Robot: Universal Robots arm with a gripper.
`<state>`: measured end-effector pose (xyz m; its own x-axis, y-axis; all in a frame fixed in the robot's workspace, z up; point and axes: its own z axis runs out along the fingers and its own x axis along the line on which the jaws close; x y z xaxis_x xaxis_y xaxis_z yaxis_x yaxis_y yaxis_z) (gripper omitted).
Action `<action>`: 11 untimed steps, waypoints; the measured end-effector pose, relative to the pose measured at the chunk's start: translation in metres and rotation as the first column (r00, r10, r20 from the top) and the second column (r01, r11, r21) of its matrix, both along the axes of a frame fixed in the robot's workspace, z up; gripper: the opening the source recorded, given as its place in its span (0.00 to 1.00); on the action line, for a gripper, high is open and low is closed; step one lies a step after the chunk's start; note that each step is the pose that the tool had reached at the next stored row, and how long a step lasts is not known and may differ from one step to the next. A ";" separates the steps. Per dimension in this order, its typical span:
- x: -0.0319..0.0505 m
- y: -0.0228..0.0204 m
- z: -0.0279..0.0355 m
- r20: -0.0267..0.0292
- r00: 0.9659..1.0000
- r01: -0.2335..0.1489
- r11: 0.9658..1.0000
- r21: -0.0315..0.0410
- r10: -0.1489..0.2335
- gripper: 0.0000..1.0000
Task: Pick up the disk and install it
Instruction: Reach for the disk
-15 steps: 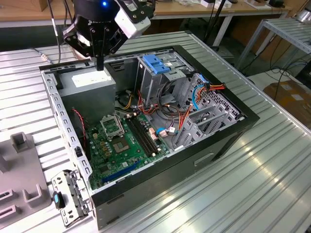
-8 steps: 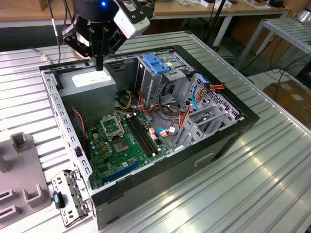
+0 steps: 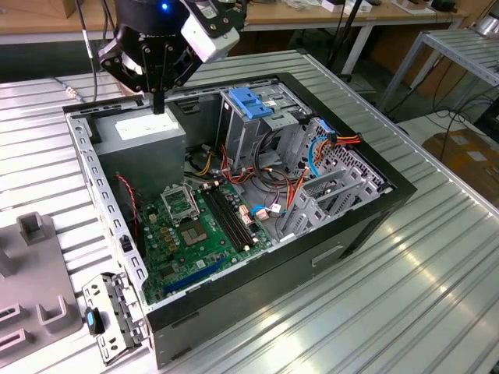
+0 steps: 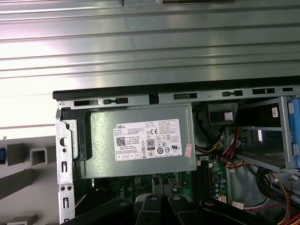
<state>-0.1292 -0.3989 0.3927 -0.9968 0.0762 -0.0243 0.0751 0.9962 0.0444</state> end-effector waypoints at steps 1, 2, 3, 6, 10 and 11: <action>-0.0002 0.0000 0.0000 0.000 1.000 0.000 1.000 0.000 0.000 0.11; -0.0003 0.0000 0.0000 0.000 1.000 0.000 1.000 0.000 0.000 0.11; -0.0005 0.0000 -0.0001 0.000 1.000 0.000 1.000 0.000 0.000 0.11; -0.0011 0.0000 -0.0001 0.000 1.000 0.000 1.000 0.000 0.000 0.11; -0.0015 0.0000 -0.0002 0.000 1.000 0.000 1.000 0.000 0.000 0.11; -0.0017 0.0000 -0.0002 0.000 1.000 0.000 1.000 0.000 0.000 0.11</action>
